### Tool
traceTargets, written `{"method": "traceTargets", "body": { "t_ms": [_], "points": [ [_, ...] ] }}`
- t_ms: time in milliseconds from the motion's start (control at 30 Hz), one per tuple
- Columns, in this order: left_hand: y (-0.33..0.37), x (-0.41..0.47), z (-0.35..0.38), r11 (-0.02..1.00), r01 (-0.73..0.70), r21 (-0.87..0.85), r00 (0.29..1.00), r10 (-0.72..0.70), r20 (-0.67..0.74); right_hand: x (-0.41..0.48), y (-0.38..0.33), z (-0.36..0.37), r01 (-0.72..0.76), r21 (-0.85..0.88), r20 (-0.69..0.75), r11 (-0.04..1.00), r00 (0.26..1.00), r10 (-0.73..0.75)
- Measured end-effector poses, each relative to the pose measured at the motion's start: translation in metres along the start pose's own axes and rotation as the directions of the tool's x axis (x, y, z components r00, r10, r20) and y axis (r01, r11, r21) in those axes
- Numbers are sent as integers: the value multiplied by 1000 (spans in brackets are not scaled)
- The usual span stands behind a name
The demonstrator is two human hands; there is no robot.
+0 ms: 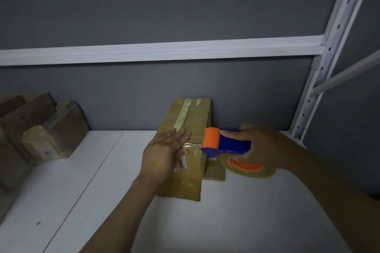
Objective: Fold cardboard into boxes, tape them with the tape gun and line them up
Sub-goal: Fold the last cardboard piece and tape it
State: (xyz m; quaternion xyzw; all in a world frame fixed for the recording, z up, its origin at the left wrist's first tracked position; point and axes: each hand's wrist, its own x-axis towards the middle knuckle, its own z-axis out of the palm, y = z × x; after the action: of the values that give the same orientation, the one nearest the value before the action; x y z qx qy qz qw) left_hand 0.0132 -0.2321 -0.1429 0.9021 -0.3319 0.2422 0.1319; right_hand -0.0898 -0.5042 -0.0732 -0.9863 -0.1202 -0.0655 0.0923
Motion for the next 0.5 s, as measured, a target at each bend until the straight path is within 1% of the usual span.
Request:
{"method": "traceTargets", "body": {
  "t_ms": [67, 133, 233, 333, 367, 433, 500],
  "points": [
    [-1, 2, -1, 999, 40, -20, 999, -39, 34, -14, 9, -6, -38, -18, 43, 999, 998, 38],
    [2, 4, -1, 998, 52, -18, 998, -52, 37, -30, 17, -9, -86, -50, 72, 995, 993, 90],
    [10, 8, -1, 999, 48, -20, 999, -48, 3, -39, 16, 0, -114, -165, 56, 980, 991, 124],
    [11, 9, 1, 1000, 24, 16, 998, -23, -54, -30, 5, 22, -117, -169, 36, 979, 992, 125],
    [11, 9, 1, 999, 28, 18, 999, -27, -44, -27, 1, 29, -132, -139, 45, 981, 989, 140],
    [10, 9, 3, 999, 47, 10, 999, -46, -24, -22, -6, 40, -180, -8, 82, 984, 980, 180],
    [10, 8, 5, 999, 42, 20, 999, -41, -30, -19, -16, 48, -213, 99, 80, 972, 975, 205]
  ]
}}
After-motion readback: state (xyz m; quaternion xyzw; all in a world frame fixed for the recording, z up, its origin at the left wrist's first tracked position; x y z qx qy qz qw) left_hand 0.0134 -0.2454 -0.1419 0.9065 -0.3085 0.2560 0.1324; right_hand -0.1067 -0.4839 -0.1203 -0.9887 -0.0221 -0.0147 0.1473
